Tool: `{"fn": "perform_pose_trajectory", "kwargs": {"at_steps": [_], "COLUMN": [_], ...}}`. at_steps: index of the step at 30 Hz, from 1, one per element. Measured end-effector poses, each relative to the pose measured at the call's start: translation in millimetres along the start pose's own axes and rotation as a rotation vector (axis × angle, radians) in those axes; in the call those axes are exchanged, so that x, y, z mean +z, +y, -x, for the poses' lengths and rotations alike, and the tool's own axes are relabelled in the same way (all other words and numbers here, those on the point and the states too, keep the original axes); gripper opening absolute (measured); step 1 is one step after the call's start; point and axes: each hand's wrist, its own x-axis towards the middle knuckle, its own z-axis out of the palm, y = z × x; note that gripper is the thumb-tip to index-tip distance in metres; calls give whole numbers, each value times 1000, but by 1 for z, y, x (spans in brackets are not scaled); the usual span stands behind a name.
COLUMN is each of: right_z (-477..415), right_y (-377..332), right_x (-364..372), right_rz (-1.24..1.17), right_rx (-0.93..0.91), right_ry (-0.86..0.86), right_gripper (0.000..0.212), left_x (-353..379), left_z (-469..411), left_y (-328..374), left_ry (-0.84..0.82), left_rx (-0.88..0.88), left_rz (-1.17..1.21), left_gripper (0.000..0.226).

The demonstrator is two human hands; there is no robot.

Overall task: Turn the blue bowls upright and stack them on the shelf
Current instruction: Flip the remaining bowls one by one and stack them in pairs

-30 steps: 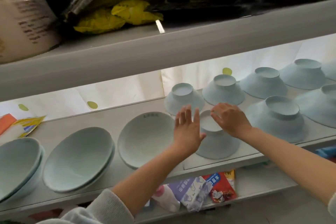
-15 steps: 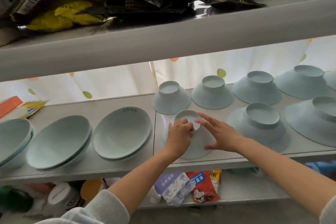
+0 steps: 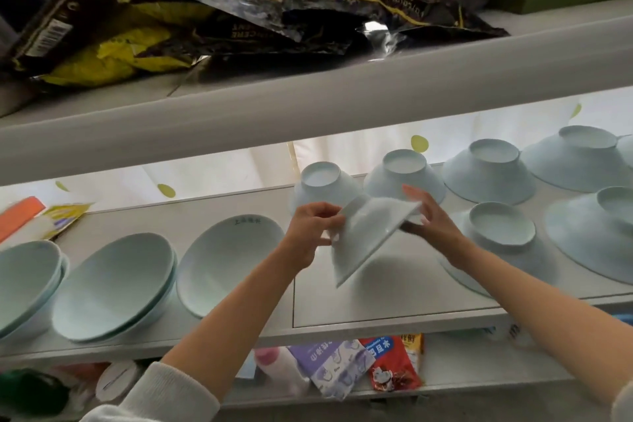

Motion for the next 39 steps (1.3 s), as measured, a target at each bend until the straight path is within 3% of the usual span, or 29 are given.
{"fn": "perform_pose_trajectory", "kwargs": {"at_steps": [2, 4, 7, 10, 13, 16, 19, 26, 33, 36, 39], "right_z": [-5, -6, -10, -12, -12, -11, -13, -13, -17, -21, -34], "right_y": [-3, -9, -14, -15, -16, -14, -12, -6, -8, -12, -18], "right_x": [-4, -6, -8, -9, -8, -7, -5, -3, -1, 1, 8], "right_rz": [-199, -203, -11, 165, 248, 269, 337, 392, 432, 567, 849], "right_rx": [143, 217, 254, 273, 321, 379, 404, 439, 483, 482, 359], "right_ry": [-19, 31, 70, 41, 20, -16, -67, -130, -147, -149, -49], "right_gripper": [45, 23, 29, 31, 31, 32, 33, 33, 31, 41, 42], "left_x": [-5, -5, -6, -7, -9, -12, -12, -9, -8, -11, -9], "left_z": [0, -1, -11, -26, -34, -35, -36, -37, -39, -50, -65], "left_y": [-3, -8, -22, -28, -28, -31, -36, -44, -44, -40, -31], "left_ry": [-82, -148, -145, -130, -157, -32, 91, 108, 152, 138, 139], "left_rx": [-76, -146, -240, -378, -524, -567, -561, -550, -418, -320, -114], "left_rz": [192, 296, 319, 378, 398, 352, 311, 142, -122, -355, -728], "left_gripper": [7, 12, 23, 61, 52, 57, 60, 55, 50, 58, 49]}}
